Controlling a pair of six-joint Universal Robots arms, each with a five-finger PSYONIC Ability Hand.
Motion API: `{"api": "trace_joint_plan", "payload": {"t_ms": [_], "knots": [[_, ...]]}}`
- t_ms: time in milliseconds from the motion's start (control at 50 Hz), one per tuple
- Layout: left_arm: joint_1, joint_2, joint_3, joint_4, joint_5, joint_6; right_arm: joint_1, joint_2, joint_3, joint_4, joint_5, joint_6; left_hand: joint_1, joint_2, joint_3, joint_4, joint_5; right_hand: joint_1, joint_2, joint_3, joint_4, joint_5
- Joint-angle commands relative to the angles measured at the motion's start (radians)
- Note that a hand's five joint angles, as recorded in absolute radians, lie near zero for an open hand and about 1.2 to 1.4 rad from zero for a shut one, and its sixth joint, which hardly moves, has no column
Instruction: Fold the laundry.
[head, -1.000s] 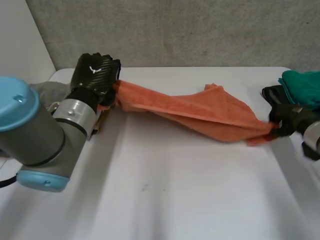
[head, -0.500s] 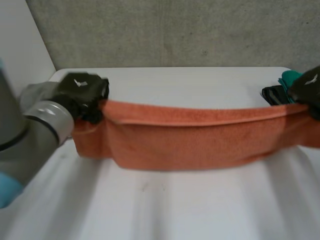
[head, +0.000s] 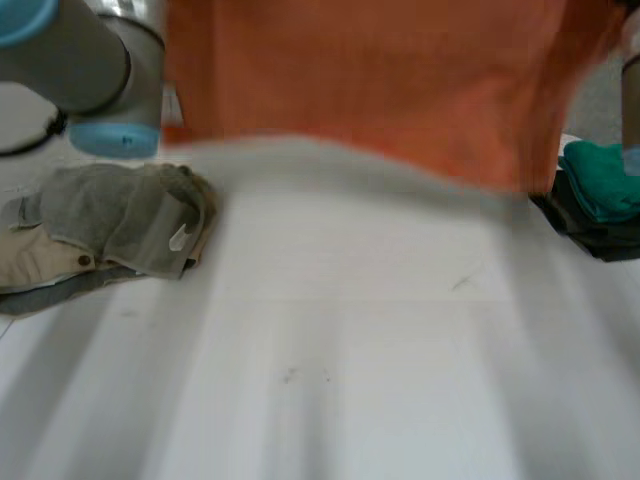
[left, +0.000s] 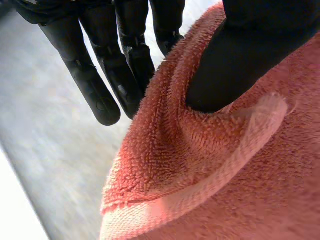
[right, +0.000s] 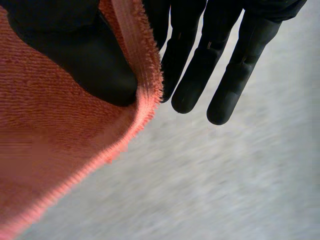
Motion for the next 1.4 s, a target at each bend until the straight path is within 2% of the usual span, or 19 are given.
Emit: {"api": "trace_joint_plan", "payload": {"t_ms": [20, 140, 280, 340, 480, 500, 560, 620, 800, 940, 1000, 1020, 1160, 1240, 1400], "knots": [[0.006, 0.042, -0.134, -0.019, -0.001, -0.034, 0.003, -0.024, 0.06, 0.049, -0.032, 0.017, 0.274, 0.198, 0.204, 0.194, 0.227, 0.266, 0.209, 0.201, 0.197, 0.21], [0.034, 0.092, -0.419, -0.033, 0.004, -0.101, -0.006, -0.029, 0.19, 0.149, -0.113, 0.086, 0.274, 0.198, 0.204, 0.194, 0.227, 0.266, 0.209, 0.201, 0.197, 0.21], [0.034, 0.095, -0.694, -0.029, 0.007, -0.117, -0.023, -0.012, 0.385, 0.27, -0.207, 0.158, 0.274, 0.198, 0.204, 0.194, 0.227, 0.266, 0.209, 0.201, 0.197, 0.21], [0.029, 0.084, -0.789, -0.024, 0.007, -0.118, -0.052, 0.015, 0.434, 0.298, -0.224, 0.2, 0.274, 0.198, 0.204, 0.194, 0.227, 0.266, 0.209, 0.201, 0.197, 0.21], [0.028, 0.069, -0.898, 0.011, 0.007, -0.118, -0.126, 0.146, 0.454, 0.341, -0.23, 0.422, 0.274, 0.198, 0.204, 0.194, 0.227, 0.266, 0.209, 0.201, 0.197, 0.21], [0.028, 0.069, -0.904, 0.013, 0.007, -0.118, -0.145, 0.159, 0.45, 0.35, -0.23, 0.473, 0.274, 0.198, 0.204, 0.194, 0.227, 0.09, 0.033, 0.024, 0.02, 0.034], [0.028, 0.069, -0.921, 0.016, 0.007, -0.118, -0.168, 0.169, 0.448, 0.363, -0.23, 0.54, 0.274, 0.198, 0.204, 0.194, 0.227, -0.055, -0.113, -0.121, -0.125, -0.111], [0.028, 0.082, -0.943, 0.016, 0.007, -0.118, -0.196, 0.17, 0.448, 0.376, -0.23, 0.613, 0.274, 0.198, 0.204, 0.194, 0.227, -0.331, -0.388, -0.396, -0.401, -0.387], [0.031, 0.131, -0.97, 0.016, 0.007, -0.12, -0.25, 0.202, 0.401, 0.511, -0.236, 0.691, 0.274, 0.198, 0.204, 0.194, 0.227, -0.402, -0.459, -0.468, -0.472, -0.458], [0.039, 0.138, -0.974, 0.014, 0.005, -0.121, -0.259, 0.241, 0.364, 0.528, -0.241, 0.674, 0.274, 0.198, 0.204, 0.194, 0.227, -0.276, -0.334, -0.342, -0.346, -0.332], [0.039, 0.138, -0.977, 0.004, 0.005, -0.135, -0.259, 0.244, 0.359, 0.528, -0.241, 0.654, 0.274, 0.198, 0.204, 0.194, 0.227, 0.219, 0.162, 0.153, 0.149, 0.163], [0.039, 0.138, -0.98, 0.004, 0.005, -0.14, -0.259, 0.239, 0.359, 0.531, -0.241, 0.637, 0.274, 0.198, 0.204, 0.194, 0.227, 0.266, 0.208, 0.2, 0.196, 0.21], [0.032, 0.205, -1.036, -0.028, 0.002, -0.178, -0.262, 0.131, 0.404, 0.557, -0.238, 0.519, 0.274, 0.198, 0.204, 0.194, 0.227, 0.266, 0.209, 0.201, 0.197, 0.21], [0.028, 0.283, -1.093, -0.096, 0.002, -0.174, -0.274, -0.001, 0.482, 0.611, -0.238, 0.365, 0.274, 0.198, 0.204, 0.194, 0.227, 0.266, 0.209, 0.201, 0.197, 0.21], [0.025, 0.434, -1.259, -0.263, 0.005, -0.167, -0.339, -0.224, 0.722, 0.842, -0.193, -0.103, 0.274, 0.198, 0.204, 0.194, 0.227, 0.266, 0.209, 0.201, 0.197, 0.21]]}}
